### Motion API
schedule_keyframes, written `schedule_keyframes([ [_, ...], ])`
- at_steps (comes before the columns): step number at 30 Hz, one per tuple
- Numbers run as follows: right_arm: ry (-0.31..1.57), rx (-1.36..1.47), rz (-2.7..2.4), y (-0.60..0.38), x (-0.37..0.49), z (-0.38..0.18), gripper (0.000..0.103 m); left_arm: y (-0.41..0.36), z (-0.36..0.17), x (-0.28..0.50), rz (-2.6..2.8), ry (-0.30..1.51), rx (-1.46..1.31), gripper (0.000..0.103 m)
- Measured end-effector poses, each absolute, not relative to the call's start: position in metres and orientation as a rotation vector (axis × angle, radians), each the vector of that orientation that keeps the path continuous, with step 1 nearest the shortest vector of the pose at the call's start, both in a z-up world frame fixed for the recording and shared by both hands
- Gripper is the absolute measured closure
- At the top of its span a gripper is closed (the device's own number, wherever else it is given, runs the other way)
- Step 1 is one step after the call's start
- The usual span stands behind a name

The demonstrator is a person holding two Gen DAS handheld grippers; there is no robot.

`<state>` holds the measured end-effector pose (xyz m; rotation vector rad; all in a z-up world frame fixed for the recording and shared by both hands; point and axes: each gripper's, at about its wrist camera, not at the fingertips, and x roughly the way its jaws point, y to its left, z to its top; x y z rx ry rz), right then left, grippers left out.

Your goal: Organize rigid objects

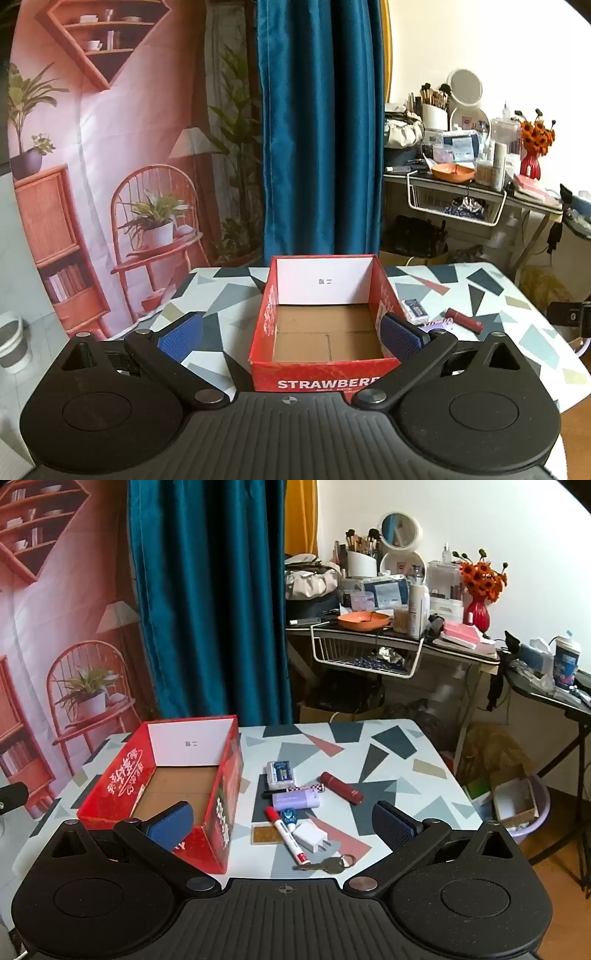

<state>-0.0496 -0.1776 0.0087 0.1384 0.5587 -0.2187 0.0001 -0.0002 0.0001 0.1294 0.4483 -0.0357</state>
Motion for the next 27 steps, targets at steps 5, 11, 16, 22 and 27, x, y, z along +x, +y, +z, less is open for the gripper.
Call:
schedule_keyframes([
  [5,0.554,0.143,-0.218,-0.175,-0.049,0.007,0.000,-0.003,0.001,0.001,-0.043,0.457,0.107,0.000],
  [11,0.556,0.140,-0.227,-0.176,-0.052,0.011,0.000,0.002,0.002,-0.001,-0.049,0.450,0.098,0.000],
  [16,0.549,0.130,-0.230,-0.173,-0.053,0.008,0.000,0.001,0.001,0.000,-0.053,0.450,0.102,0.000],
  [22,0.545,0.131,-0.232,-0.176,-0.053,0.009,0.000,0.001,0.000,0.000,-0.052,0.448,0.104,0.000],
  [27,0.531,0.125,-0.239,-0.178,-0.056,0.013,0.000,0.001,0.001,0.000,-0.054,0.446,0.104,0.000],
])
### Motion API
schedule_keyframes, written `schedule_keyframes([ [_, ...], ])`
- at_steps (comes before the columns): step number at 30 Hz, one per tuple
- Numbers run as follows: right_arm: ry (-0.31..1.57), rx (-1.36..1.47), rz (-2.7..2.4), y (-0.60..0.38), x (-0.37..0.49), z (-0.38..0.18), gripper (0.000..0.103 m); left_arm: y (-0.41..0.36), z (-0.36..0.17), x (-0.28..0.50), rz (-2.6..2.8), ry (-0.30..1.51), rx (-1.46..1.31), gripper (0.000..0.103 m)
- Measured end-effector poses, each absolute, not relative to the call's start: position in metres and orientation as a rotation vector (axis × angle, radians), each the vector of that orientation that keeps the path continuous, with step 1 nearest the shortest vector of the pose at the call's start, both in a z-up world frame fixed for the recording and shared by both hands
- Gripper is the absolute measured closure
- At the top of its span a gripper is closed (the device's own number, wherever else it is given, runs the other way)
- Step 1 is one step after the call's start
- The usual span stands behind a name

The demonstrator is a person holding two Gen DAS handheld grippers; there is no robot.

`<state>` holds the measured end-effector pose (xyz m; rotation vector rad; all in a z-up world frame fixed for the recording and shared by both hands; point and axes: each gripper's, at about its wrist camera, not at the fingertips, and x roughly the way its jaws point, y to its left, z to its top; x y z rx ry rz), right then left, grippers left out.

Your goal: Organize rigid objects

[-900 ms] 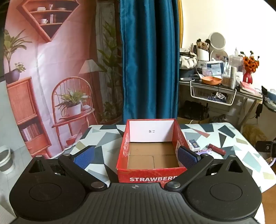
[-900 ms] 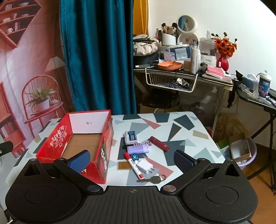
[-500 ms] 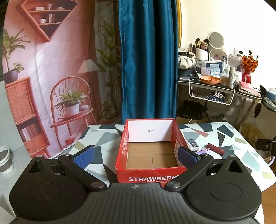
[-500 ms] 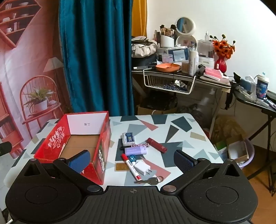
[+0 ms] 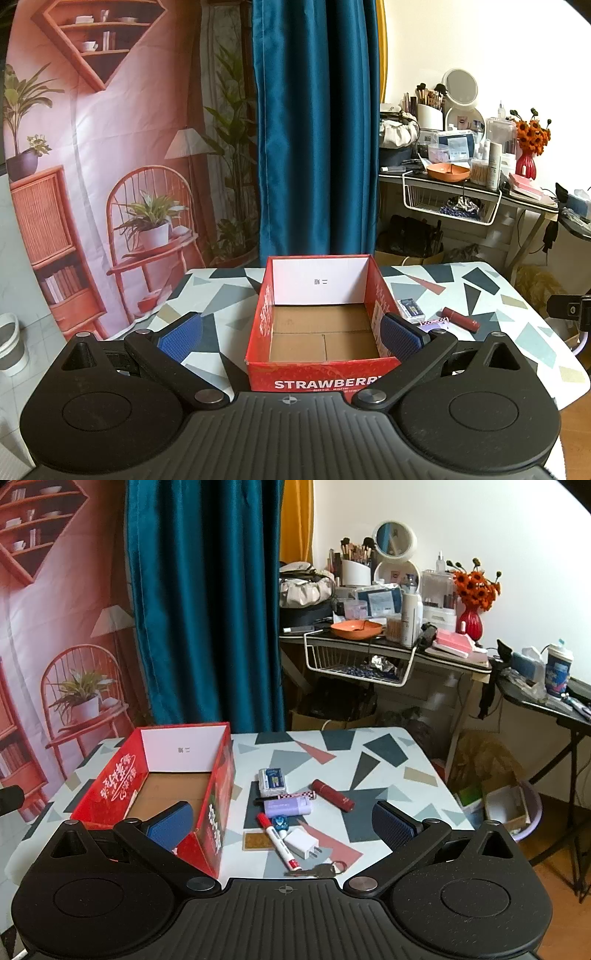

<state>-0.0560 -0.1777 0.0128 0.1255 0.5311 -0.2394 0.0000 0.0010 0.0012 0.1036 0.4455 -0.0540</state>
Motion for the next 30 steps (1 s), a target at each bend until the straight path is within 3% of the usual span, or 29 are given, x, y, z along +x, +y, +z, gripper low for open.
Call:
schedule_keyframes([
  [30,0.524,0.100,-0.243,-0.1715,-0.0588,0.0159,0.000,0.0014,0.0005,-0.0001,-0.044,0.451,0.093,0.000],
])
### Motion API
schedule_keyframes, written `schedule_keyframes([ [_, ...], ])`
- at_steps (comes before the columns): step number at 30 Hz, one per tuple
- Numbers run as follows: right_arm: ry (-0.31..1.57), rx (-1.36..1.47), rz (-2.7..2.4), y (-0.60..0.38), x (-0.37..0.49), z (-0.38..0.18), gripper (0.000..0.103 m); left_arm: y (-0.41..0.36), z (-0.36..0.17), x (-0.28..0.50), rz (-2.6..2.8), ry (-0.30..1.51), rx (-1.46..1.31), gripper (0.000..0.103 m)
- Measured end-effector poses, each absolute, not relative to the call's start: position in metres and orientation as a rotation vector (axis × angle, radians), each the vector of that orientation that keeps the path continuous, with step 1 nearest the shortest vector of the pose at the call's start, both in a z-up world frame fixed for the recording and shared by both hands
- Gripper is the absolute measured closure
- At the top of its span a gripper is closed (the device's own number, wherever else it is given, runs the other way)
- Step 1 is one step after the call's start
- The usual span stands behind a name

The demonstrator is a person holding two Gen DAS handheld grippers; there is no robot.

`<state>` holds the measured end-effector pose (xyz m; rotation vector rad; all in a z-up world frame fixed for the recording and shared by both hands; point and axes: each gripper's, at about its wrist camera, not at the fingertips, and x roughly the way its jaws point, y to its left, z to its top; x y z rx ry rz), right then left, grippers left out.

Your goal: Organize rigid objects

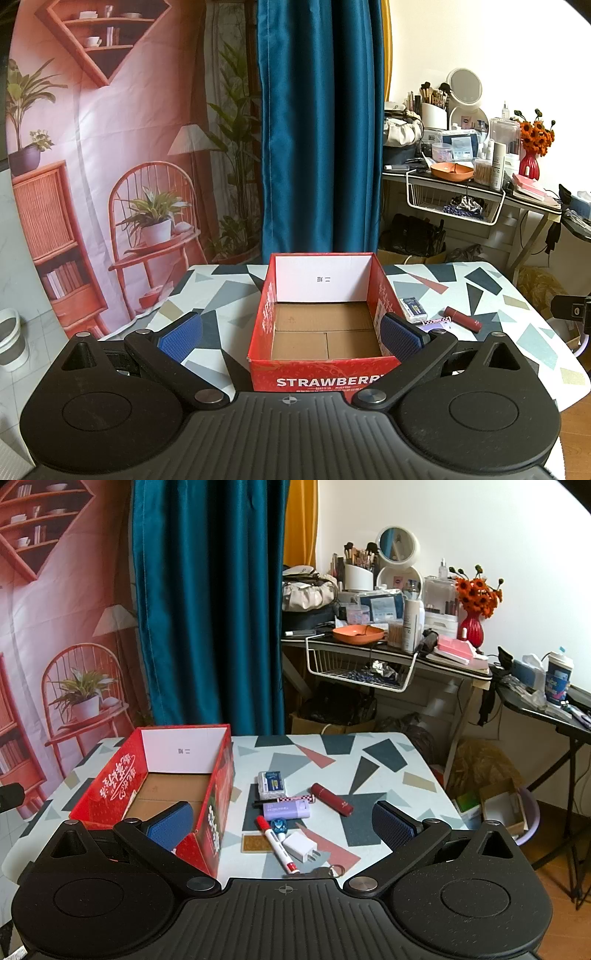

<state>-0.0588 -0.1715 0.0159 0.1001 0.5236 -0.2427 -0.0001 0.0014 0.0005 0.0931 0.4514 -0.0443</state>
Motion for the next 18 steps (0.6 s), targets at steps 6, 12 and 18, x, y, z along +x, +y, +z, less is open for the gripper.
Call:
schedule_keyframes([
  [6,0.524,0.101,-0.245,-0.1716,-0.0577,0.0151,0.000,0.0017,0.0003,-0.0004,-0.043,0.451,0.091,0.000],
  [12,0.524,0.101,-0.245,-0.1716,-0.0586,0.0160,0.000,0.0022,0.0003,-0.0004,-0.043,0.451,0.091,0.000],
  [18,0.524,0.101,-0.246,-0.1714,-0.0588,0.0157,0.000,0.0032,0.0002,-0.0007,-0.042,0.452,0.089,0.000],
])
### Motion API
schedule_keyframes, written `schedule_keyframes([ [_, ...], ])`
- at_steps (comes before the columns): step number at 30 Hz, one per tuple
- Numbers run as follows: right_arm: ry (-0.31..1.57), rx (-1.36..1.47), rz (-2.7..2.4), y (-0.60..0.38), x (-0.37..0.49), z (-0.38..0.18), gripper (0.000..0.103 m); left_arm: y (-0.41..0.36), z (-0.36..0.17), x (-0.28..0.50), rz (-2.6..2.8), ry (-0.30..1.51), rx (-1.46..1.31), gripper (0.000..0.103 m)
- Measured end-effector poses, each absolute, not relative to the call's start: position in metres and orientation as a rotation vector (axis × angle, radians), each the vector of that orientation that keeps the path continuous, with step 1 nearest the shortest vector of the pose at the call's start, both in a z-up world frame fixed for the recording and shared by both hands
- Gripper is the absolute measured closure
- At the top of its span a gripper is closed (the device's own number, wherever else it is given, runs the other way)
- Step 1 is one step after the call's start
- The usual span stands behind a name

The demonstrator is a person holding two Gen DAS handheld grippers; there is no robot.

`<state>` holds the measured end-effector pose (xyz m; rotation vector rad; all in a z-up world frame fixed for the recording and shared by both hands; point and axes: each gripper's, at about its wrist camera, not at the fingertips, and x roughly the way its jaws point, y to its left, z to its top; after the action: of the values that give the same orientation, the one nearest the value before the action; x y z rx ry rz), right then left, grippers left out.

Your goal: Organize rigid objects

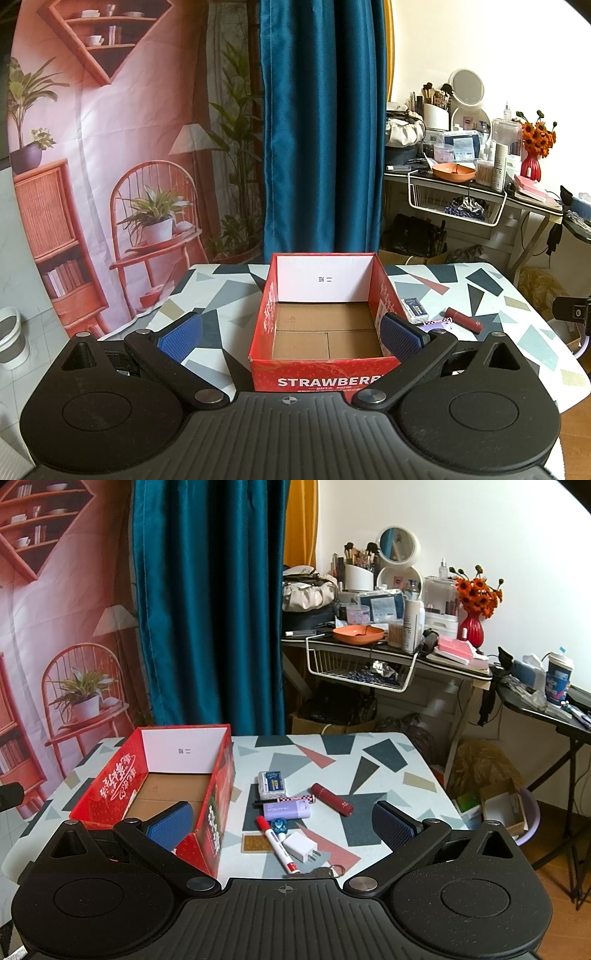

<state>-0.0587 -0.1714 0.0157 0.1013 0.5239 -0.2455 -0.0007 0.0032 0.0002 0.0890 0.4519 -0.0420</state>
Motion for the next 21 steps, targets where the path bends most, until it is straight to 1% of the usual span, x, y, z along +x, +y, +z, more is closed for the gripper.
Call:
schedule_keyframes([
  [11,0.515,0.097,-0.242,-0.168,-0.059,0.014,0.000,0.005,0.000,0.000,-0.044,0.443,0.078,0.000],
  [21,0.511,0.127,-0.233,-0.177,-0.048,0.004,0.000,0.013,-0.002,0.021,-0.015,0.420,0.060,0.000],
])
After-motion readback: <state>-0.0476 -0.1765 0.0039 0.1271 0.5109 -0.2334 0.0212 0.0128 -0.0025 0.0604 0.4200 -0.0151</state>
